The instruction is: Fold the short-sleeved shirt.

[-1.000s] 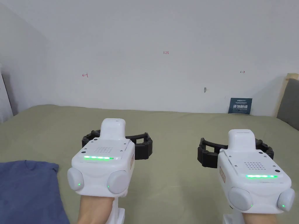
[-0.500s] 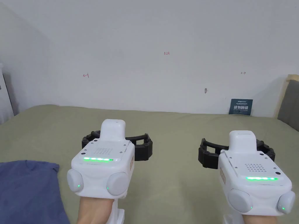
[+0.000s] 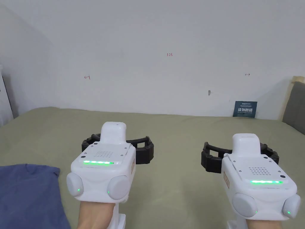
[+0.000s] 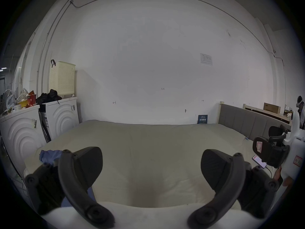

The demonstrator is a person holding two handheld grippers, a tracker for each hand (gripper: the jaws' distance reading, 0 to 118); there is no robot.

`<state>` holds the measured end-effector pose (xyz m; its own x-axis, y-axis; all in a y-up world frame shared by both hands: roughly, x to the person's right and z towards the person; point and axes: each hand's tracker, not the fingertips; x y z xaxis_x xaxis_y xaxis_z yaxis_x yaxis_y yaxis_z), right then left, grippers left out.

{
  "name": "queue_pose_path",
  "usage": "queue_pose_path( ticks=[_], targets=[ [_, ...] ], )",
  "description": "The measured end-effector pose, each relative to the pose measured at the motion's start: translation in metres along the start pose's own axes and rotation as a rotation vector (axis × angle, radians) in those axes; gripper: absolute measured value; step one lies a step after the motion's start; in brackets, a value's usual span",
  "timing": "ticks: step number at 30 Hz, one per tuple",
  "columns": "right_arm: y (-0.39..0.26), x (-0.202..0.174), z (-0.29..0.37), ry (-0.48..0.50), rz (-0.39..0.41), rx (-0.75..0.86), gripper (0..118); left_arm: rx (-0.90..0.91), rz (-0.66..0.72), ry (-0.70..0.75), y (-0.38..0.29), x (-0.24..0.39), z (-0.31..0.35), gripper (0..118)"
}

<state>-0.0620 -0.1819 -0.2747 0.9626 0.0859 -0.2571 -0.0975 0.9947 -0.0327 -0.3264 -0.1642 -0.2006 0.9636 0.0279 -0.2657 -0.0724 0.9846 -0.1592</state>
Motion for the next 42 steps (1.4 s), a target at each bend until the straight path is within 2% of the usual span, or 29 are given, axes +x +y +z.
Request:
queue_pose_path(
  ticks=[1,2,3,4,5,9,15,20,23,30,34,36,42],
  targets=[
    [0.001,0.000,0.001,-0.001,-0.002,-0.001,92,-0.001,-0.001,0.000,0.000,0.000,0.001,104],
    [0.002,-0.001,0.002,-0.008,0.005,-0.012,35,-0.008,-0.004,-0.007,0.001,0.001,0.002,58],
    [0.003,-0.002,0.003,-0.022,0.014,-0.014,1,-0.012,0.000,-0.032,0.001,0.001,0.003,2],
    [0.003,-0.003,0.001,-0.032,0.023,-0.015,0,-0.012,-0.004,-0.015,0.001,0.002,0.002,0],
    [0.002,-0.002,0.000,-0.093,0.031,-0.016,0,0.001,-0.017,0.035,0.001,0.004,0.000,0],
    [0.007,0.007,0.003,-0.077,-0.033,-0.020,0,-0.017,0.012,0.008,0.006,0.002,0.003,0],
    [0.011,0.009,-0.003,-0.082,-0.020,-0.040,0,-0.027,-0.017,0.010,0.006,-0.001,-0.001,0],
    [0.012,-0.014,-0.017,-0.033,0.008,-0.054,0,-0.049,-0.001,0.066,0.004,-0.031,-0.002,0],
    [0.013,-0.050,-0.036,0.063,0.002,-0.067,0,-0.049,-0.006,0.162,0.004,-0.068,0.002,0],
    [0.017,-0.188,-0.051,0.376,-0.006,-0.065,0,-0.073,0.017,0.457,-0.004,-0.189,0.043,1],
    [0.013,-0.250,-0.045,0.529,-0.019,-0.075,0,-0.117,0.031,0.590,-0.015,-0.244,0.081,1],
    [0.008,-0.272,-0.044,0.582,-0.023,-0.087,0,-0.138,0.022,0.663,-0.022,-0.265,0.099,1],
    [0.001,-0.308,-0.050,0.636,-0.027,-0.110,1,-0.162,0.054,0.721,-0.031,-0.296,0.122,1]
  ],
)
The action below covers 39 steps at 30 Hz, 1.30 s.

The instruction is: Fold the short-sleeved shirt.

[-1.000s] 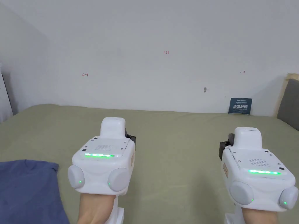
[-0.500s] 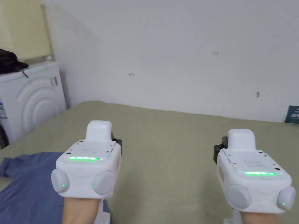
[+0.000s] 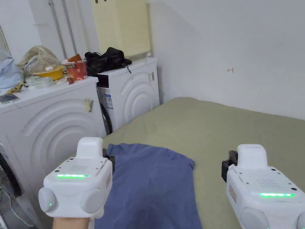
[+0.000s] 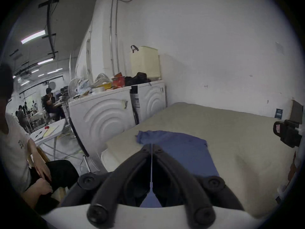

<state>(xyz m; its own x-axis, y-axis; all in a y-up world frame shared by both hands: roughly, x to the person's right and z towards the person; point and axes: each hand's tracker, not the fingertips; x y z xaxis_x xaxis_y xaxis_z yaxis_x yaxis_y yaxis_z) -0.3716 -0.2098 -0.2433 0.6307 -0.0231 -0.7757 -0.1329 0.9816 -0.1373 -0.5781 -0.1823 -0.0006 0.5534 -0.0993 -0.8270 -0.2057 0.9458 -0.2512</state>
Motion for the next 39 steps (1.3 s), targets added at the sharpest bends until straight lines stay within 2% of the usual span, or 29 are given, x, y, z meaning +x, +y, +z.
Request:
queue_pose_path(
  ticks=[7,12,18,21,25,29,30,31,32,33,34,37,39],
  targets=[
    [0.004,-0.008,-0.014,0.018,0.016,-0.014,0,-0.029,0.024,-0.009,0.002,0.000,-0.025,1],
    [-0.008,-0.008,-0.055,0.012,0.041,-0.048,1,-0.096,0.037,-0.072,-0.002,0.021,-0.069,1],
    [-0.044,0.006,-0.057,0.000,0.052,-0.138,0,-0.356,0.081,-0.183,-0.033,0.066,-0.181,1],
    [-0.065,0.015,-0.074,0.000,0.045,-0.190,0,-0.477,0.048,-0.226,-0.053,0.090,-0.235,1],
    [-0.086,0.026,-0.094,-0.014,0.043,-0.235,0,-0.607,0.008,-0.246,-0.069,0.111,-0.282,1],
    [-0.099,0.036,-0.109,-0.025,0.034,-0.272,0,-0.651,-0.031,-0.264,-0.074,0.123,-0.303,3],
    [-0.101,0.038,-0.111,-0.028,0.028,-0.281,0,-0.655,-0.051,-0.272,-0.074,0.127,-0.305,16],
    [-0.102,0.040,-0.112,-0.031,0.024,-0.286,0,-0.671,-0.062,-0.305,-0.075,0.129,-0.306,50],
    [-0.104,0.042,-0.112,-0.032,0.020,-0.291,1,-0.704,-0.070,-0.324,-0.077,0.132,-0.308,110],
    [-0.105,0.043,-0.112,-0.035,0.019,-0.295,0,-0.728,-0.079,-0.341,-0.080,0.136,-0.310,118],
    [-0.107,0.045,-0.111,-0.040,0.019,-0.297,1,-0.702,-0.084,-0.338,-0.073,0.141,-0.306,113],
    [-0.110,0.051,-0.105,-0.054,0.004,-0.315,0,-0.734,-0.140,-0.289,-0.084,0.156,-0.306,112],
    [-0.111,0.058,-0.099,-0.058,-0.007,-0.330,1,-0.806,-0.168,-0.271,-0.104,0.161,-0.329,103]
  ],
)
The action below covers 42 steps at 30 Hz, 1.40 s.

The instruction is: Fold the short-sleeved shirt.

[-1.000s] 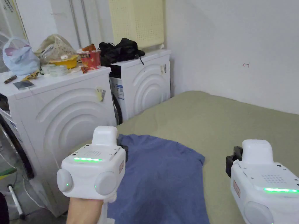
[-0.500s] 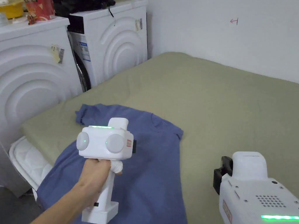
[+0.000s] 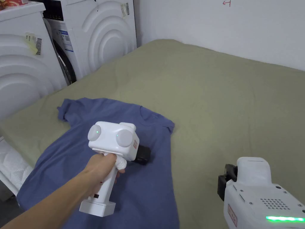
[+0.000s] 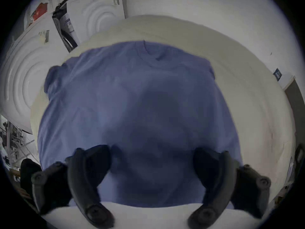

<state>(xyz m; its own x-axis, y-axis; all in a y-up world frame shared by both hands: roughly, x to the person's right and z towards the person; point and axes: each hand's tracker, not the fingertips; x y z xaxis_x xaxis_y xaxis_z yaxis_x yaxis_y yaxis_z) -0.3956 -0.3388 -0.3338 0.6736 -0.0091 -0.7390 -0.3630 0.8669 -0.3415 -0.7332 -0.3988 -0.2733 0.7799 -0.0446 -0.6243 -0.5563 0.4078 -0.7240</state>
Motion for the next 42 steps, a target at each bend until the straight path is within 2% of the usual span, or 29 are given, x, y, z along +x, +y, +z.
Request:
queue_pose_path(
  ticks=[1,2,3,4,5,7,9,11,15,19,27,31,34,39,42],
  targets=[
    [-0.002,0.005,0.004,-0.008,-0.004,-0.006,1,0.012,-0.007,0.007,-0.001,0.000,-0.013,102],
    [-0.004,0.009,0.008,-0.014,-0.003,-0.010,1,0.040,0.001,0.023,-0.001,0.000,-0.009,96],
    [-0.005,0.015,0.014,-0.024,-0.002,-0.011,0,0.033,0.002,0.022,0.002,0.001,-0.005,82],
    [-0.006,0.021,0.018,-0.040,-0.004,-0.014,0,0.031,0.009,0.021,-0.002,0.008,0.013,58],
    [-0.004,0.026,0.024,-0.061,-0.013,-0.032,0,0.042,0.004,0.057,-0.002,0.013,0.023,0],
    [-0.001,0.039,0.042,-0.075,-0.045,-0.029,0,0.076,-0.060,0.172,-0.004,0.022,0.033,0],
    [0.001,0.054,0.064,-0.084,-0.057,-0.010,0,0.092,-0.011,0.114,-0.018,0.031,0.071,0],
    [0.001,0.073,0.084,-0.133,-0.057,0.013,0,0.188,-0.004,0.090,-0.027,0.046,0.108,0],
    [-0.001,0.122,0.126,-0.189,-0.150,0.034,0,0.232,-0.058,-0.058,-0.031,0.100,0.178,0],
    [-0.017,0.167,0.175,-0.299,-0.160,0.064,0,0.297,-0.185,-0.163,-0.018,0.169,0.221,0],
    [-0.050,0.246,0.273,-0.525,-0.236,0.075,0,0.398,-0.436,-0.471,-0.029,0.357,0.291,0],
    [-0.058,0.278,0.298,-0.604,-0.278,0.083,0,0.400,-0.561,-0.579,-0.054,0.447,0.294,0],
    [-0.066,0.300,0.305,-0.653,-0.305,0.088,0,0.333,-0.586,-0.661,-0.073,0.499,0.276,0],
    [-0.082,0.323,0.302,-0.685,-0.321,0.062,0,0.197,-0.635,-0.656,-0.094,0.555,0.201,0],
    [-0.093,0.333,0.293,-0.693,-0.338,0.036,0,0.105,-0.664,-0.555,-0.106,0.577,0.146,0]
  ],
)
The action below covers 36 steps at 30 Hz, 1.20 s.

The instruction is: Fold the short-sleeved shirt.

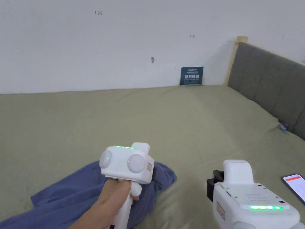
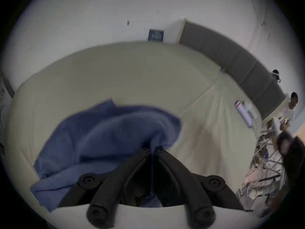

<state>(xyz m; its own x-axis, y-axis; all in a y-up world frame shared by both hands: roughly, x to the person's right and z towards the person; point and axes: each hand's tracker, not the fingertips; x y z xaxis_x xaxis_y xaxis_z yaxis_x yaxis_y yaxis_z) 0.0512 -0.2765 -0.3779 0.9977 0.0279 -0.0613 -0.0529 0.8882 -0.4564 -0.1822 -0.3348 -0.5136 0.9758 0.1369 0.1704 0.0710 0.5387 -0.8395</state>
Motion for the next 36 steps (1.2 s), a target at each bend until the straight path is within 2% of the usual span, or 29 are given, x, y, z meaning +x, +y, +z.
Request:
queue_pose_path(
  ticks=[2,7,8,10,11,12,14,15,16,17,18,19,21,25,26,29,36],
  targets=[
    [-0.004,0.002,-0.009,-0.001,-0.003,-0.024,0,-0.044,0.016,0.046,-0.014,0.000,-0.013,0],
    [-0.008,-0.002,-0.018,0.000,0.016,-0.033,0,0.006,0.026,-0.012,-0.026,-0.005,0.002,4],
    [-0.008,-0.004,-0.017,0.004,0.014,-0.034,0,0.019,0.016,-0.011,-0.027,-0.005,0.008,29],
    [-0.008,-0.008,-0.014,0.018,0.004,-0.031,0,0.043,0.002,-0.018,-0.027,-0.010,0.014,115],
    [-0.008,-0.011,-0.011,0.020,0.005,-0.028,0,0.107,0.001,0.054,-0.035,-0.011,0.023,114],
    [-0.007,-0.014,-0.009,0.027,0.010,-0.026,0,0.155,-0.009,0.057,-0.040,-0.011,0.034,107],
    [-0.006,-0.020,-0.003,0.048,0.015,-0.013,1,0.193,0.024,0.106,-0.047,-0.031,0.056,100],
    [-0.005,-0.024,0.002,0.070,0.011,-0.001,1,0.268,0.056,0.137,-0.058,-0.038,0.074,91],
    [-0.004,-0.028,0.007,0.081,0.007,0.012,1,0.326,0.063,0.160,-0.069,-0.045,0.092,70],
    [-0.004,-0.032,0.012,0.087,0.003,0.028,1,0.363,0.061,0.193,-0.082,-0.053,0.112,15],
    [-0.004,-0.037,0.017,0.098,0.007,0.041,1,0.414,0.087,0.227,-0.095,-0.064,0.137,0],
    [-0.005,-0.042,0.021,0.107,0.014,0.051,1,0.449,0.111,0.285,-0.111,-0.075,0.160,0],
    [-0.006,-0.051,0.032,0.120,0.025,0.058,1,0.472,0.108,0.296,-0.141,-0.097,0.197,0],
    [-0.013,-0.066,0.050,0.147,0.037,0.078,1,0.499,0.189,0.391,-0.205,-0.104,0.271,0],
    [-0.015,-0.069,0.054,0.157,0.041,0.085,1,0.452,0.223,0.392,-0.216,-0.118,0.273,0],
    [-0.019,-0.077,0.065,0.169,0.058,0.105,1,0.486,0.286,0.446,-0.240,-0.136,0.294,0],
    [-0.022,-0.089,0.076,0.189,0.080,0.115,1,0.500,0.317,0.480,-0.254,-0.157,0.305,0]
  ],
)
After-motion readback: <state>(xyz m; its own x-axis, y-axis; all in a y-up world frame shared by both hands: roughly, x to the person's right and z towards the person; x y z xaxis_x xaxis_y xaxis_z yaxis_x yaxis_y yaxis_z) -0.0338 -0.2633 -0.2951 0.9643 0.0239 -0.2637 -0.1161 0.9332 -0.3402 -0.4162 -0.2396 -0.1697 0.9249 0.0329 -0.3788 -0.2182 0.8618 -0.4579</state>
